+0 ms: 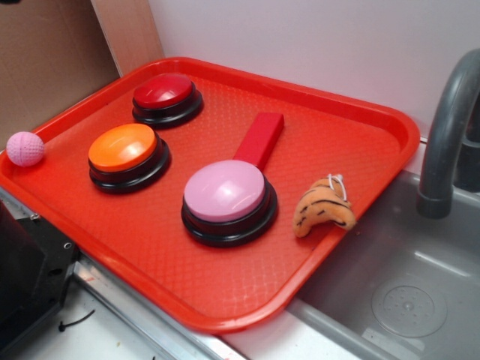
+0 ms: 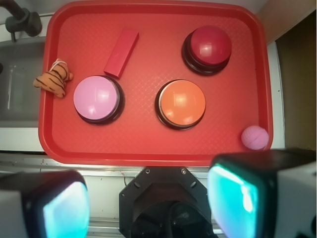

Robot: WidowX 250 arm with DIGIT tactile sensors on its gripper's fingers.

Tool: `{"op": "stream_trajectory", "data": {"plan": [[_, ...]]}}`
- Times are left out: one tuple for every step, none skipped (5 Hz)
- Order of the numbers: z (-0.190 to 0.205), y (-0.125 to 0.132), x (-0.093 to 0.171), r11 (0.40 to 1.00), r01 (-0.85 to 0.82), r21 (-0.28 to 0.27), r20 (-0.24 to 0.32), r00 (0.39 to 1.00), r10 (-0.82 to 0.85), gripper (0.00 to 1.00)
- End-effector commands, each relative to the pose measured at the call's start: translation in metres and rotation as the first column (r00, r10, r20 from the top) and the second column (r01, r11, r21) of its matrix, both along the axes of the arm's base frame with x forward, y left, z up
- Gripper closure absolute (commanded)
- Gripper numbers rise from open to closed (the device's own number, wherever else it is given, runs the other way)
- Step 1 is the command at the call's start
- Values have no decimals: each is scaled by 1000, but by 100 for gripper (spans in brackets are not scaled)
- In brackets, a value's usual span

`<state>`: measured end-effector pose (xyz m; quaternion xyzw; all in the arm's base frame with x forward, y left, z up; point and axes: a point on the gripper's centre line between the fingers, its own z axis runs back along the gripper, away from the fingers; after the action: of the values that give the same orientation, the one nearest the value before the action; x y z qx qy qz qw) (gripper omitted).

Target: Push the orange button.

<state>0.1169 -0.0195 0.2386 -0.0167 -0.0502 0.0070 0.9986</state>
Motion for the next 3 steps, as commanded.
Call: {"op": "stream_trajectory", "data": {"plan": [[0,0,0,1000,0,0,0,1000,0,0],[-33,31,22,992,-129,13,-24,991,129,0],[-73,37,56,970,-236,-52,-17,972,235,0]]}}
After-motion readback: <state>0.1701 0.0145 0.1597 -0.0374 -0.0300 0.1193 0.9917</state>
